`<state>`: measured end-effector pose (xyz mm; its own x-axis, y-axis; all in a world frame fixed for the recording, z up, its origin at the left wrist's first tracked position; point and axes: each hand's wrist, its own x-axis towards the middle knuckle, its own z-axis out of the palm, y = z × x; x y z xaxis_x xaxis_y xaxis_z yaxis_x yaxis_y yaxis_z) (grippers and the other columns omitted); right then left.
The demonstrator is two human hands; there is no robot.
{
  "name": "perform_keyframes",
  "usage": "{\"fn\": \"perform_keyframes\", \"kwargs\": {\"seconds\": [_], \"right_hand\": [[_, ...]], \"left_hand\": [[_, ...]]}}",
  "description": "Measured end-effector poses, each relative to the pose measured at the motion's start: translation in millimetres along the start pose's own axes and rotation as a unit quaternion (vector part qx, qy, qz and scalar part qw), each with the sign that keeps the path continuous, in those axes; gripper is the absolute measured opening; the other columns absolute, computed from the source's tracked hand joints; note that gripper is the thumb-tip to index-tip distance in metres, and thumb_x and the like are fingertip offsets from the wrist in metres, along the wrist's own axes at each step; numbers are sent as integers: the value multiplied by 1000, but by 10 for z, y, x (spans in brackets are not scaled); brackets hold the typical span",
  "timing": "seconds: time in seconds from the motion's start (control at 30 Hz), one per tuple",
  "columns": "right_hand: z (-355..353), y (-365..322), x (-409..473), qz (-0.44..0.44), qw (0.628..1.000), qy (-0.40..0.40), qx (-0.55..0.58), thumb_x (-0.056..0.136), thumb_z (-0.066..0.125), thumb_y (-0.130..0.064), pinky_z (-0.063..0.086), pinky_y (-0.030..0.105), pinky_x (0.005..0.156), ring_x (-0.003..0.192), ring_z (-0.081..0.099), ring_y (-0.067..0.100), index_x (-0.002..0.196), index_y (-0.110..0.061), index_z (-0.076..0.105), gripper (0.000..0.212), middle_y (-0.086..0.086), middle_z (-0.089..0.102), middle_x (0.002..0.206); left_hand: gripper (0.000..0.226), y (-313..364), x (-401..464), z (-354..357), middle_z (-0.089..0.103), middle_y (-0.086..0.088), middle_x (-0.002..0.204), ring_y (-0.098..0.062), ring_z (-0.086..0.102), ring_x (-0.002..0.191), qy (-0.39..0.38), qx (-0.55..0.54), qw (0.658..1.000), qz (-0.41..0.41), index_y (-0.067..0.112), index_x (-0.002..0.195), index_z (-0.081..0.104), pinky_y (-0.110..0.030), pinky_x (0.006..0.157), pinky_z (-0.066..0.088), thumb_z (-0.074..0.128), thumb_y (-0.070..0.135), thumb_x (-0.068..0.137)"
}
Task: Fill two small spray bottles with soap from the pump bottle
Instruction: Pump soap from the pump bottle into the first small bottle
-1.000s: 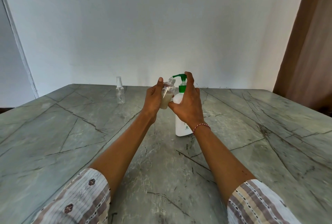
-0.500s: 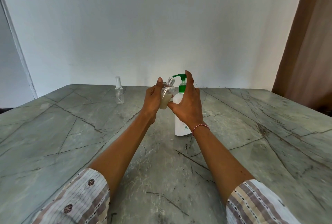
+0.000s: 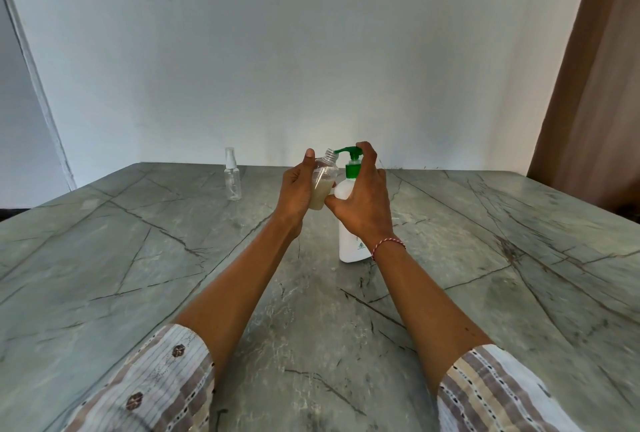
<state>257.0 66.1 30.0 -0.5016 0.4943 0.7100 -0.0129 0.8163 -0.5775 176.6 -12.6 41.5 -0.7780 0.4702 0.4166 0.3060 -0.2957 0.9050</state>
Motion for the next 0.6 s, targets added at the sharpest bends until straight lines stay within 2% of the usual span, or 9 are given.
{"fn": "perform_keyframes", "kwargs": {"seconds": [0.17, 0.23, 0.37, 0.47, 0.6], "right_hand": [[19, 16, 9, 3, 1000, -4, -8, 67, 81, -28, 43, 37, 94, 120, 42, 24, 147, -24, 9, 107, 4, 45, 137], [15, 21, 13, 3, 1000, -4, -13, 68, 80, -32, 41, 35, 94, 120, 43, 24, 148, -26, 6, 109, 5, 45, 137], [20, 34, 19, 0, 1000, -6, -10, 67, 80, -28, 37, 28, 90, 117, 45, 24, 146, -25, 10, 105, 4, 48, 133], [27, 22, 26, -4, 1000, -6, -11, 66, 80, -25, 43, 34, 92, 116, 47, 24, 144, -22, 16, 100, 4, 48, 134], [14, 8, 4, -3, 1000, 0, -10, 65, 81, -22, 50, 41, 90, 114, 45, 25, 141, -19, 22, 96, 5, 48, 133]], "left_hand": [[38, 2, -11, 10, 67, 12, 73, 2, 64, 59, 1, 2, 1000, -4, 29, 83, 65, -9, 51, 47, 34, 48, 95], [38, 16, -15, 16, 68, 17, 65, 5, 63, 57, 4, 2, 1000, -2, 30, 80, 64, -8, 49, 46, 34, 47, 95], [37, 17, -13, 15, 67, 20, 59, 7, 62, 55, 0, 2, 1000, 3, 32, 78, 63, -8, 46, 45, 34, 46, 95], [36, 15, -1, 8, 67, 15, 69, 6, 63, 56, 4, -1, 1000, 3, 32, 80, 63, -8, 48, 47, 34, 47, 95], [37, 4, 4, 12, 66, 16, 62, 5, 62, 55, 3, 3, 1000, 5, 31, 77, 64, -8, 50, 48, 35, 47, 95]]}}
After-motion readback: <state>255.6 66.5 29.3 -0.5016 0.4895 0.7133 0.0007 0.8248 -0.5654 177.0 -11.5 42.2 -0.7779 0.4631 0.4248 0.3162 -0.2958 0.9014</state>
